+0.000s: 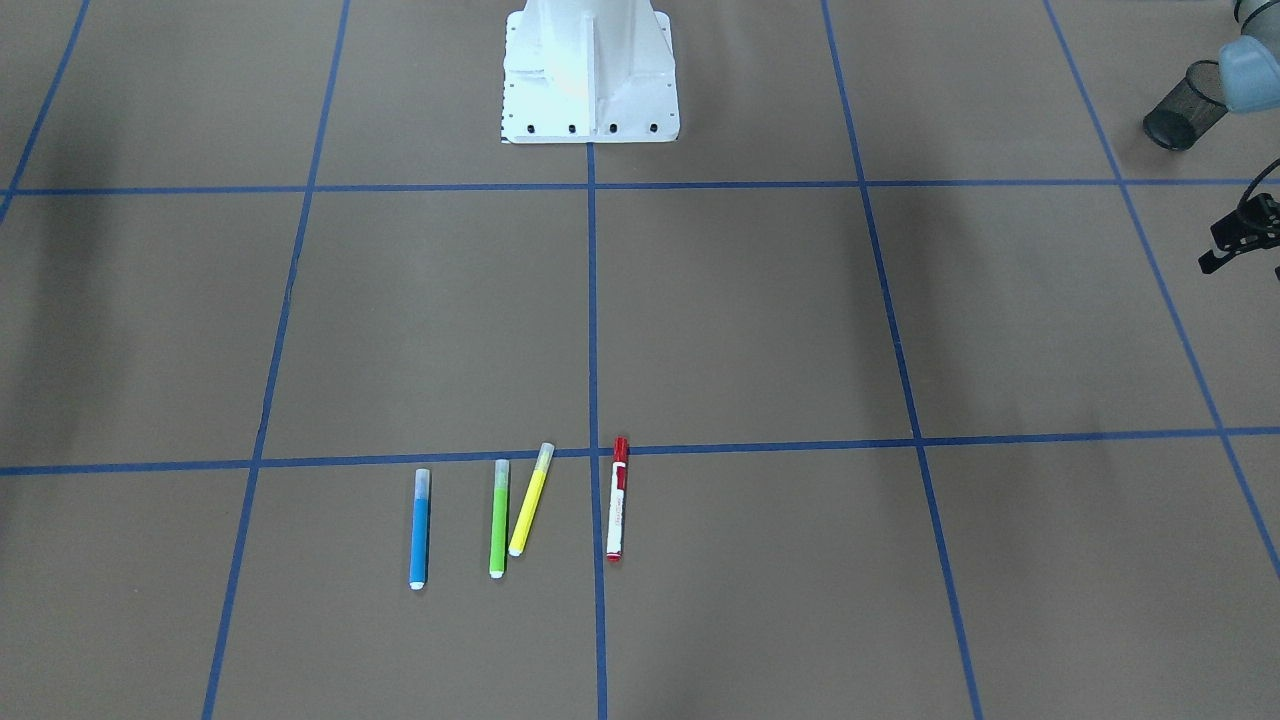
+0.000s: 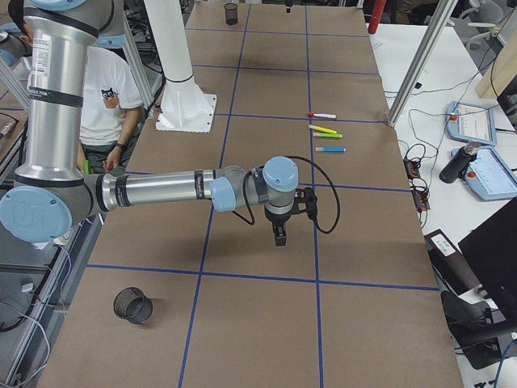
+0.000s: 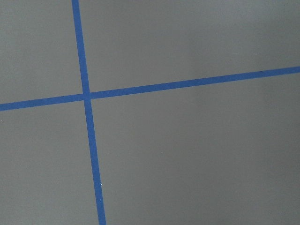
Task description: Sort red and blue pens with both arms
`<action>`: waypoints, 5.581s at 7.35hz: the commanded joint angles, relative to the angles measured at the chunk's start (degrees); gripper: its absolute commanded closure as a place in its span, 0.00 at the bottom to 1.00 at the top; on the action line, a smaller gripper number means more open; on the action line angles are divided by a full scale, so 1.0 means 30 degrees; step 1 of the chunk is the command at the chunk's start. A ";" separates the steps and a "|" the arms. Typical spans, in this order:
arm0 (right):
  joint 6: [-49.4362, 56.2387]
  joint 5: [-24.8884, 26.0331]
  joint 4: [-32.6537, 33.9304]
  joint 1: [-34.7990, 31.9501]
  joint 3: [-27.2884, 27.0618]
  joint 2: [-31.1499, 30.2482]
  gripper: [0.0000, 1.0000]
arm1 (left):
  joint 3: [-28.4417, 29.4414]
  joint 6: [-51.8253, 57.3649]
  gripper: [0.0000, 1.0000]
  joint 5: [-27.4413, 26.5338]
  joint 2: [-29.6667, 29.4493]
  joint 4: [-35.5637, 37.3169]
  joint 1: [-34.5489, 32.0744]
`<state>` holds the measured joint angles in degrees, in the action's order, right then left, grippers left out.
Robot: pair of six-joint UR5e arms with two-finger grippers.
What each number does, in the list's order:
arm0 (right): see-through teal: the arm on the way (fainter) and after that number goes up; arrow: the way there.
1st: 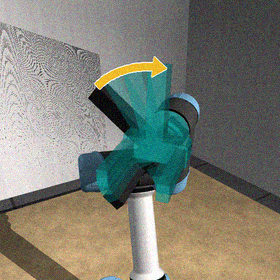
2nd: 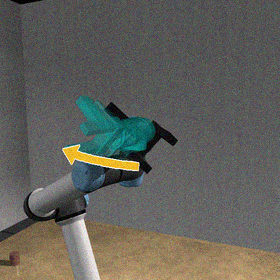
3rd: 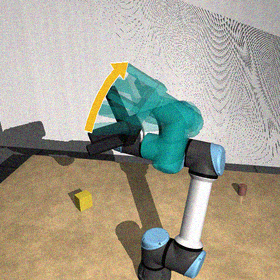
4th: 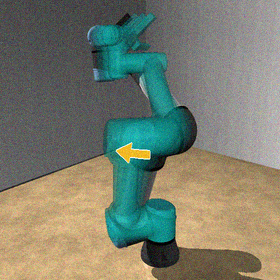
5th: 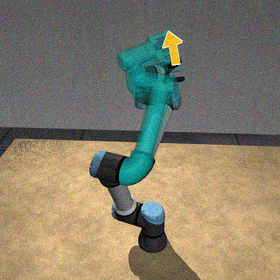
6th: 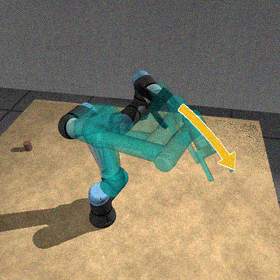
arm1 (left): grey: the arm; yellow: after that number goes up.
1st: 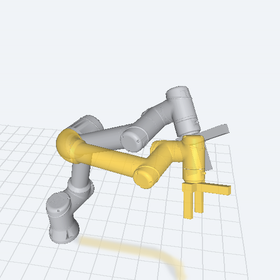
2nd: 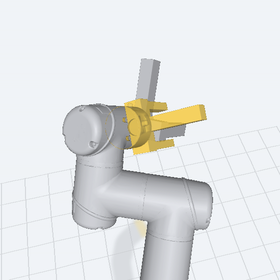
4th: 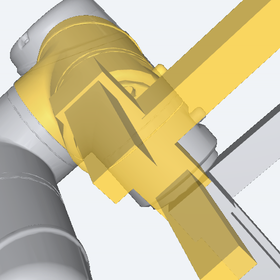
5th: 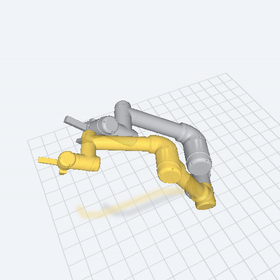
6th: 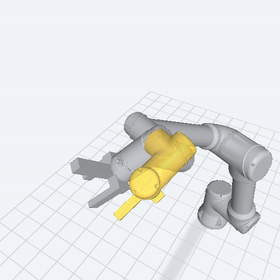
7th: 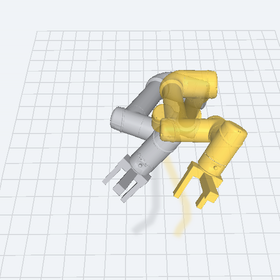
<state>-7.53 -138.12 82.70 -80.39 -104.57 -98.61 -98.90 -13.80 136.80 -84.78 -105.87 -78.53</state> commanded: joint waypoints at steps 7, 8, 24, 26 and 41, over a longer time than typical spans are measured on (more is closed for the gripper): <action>-0.0099 -0.1244 -0.0057 0.0635 0.0111 0.0087 0.00 | -0.0286 -0.0906 0.01 0.1468 -0.0039 -0.0834 0.0718; 0.0018 -0.1215 -0.0057 0.0810 0.0110 0.0204 0.00 | -0.0460 -0.1402 0.00 0.1885 -0.0011 -0.0834 0.0747; -0.0303 -0.1040 -0.0086 0.1543 0.0139 0.0527 0.00 | 1.3216 -1.2189 0.06 -0.7531 -2.1482 -0.0101 1.2902; -0.0303 -0.0834 -0.0086 0.1835 0.0198 0.0527 0.00 | 1.4153 -1.2101 0.13 -0.8539 -2.1630 -0.1006 1.3315; -0.0332 -0.0600 -0.0057 0.2598 0.0520 0.0615 0.00 | 0.6372 -1.1954 1.00 -0.2454 -1.2769 0.0162 0.7703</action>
<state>-8.51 -139.92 82.53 -72.87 -103.01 -96.84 -75.51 -49.86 125.99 -129.70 -105.48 -50.77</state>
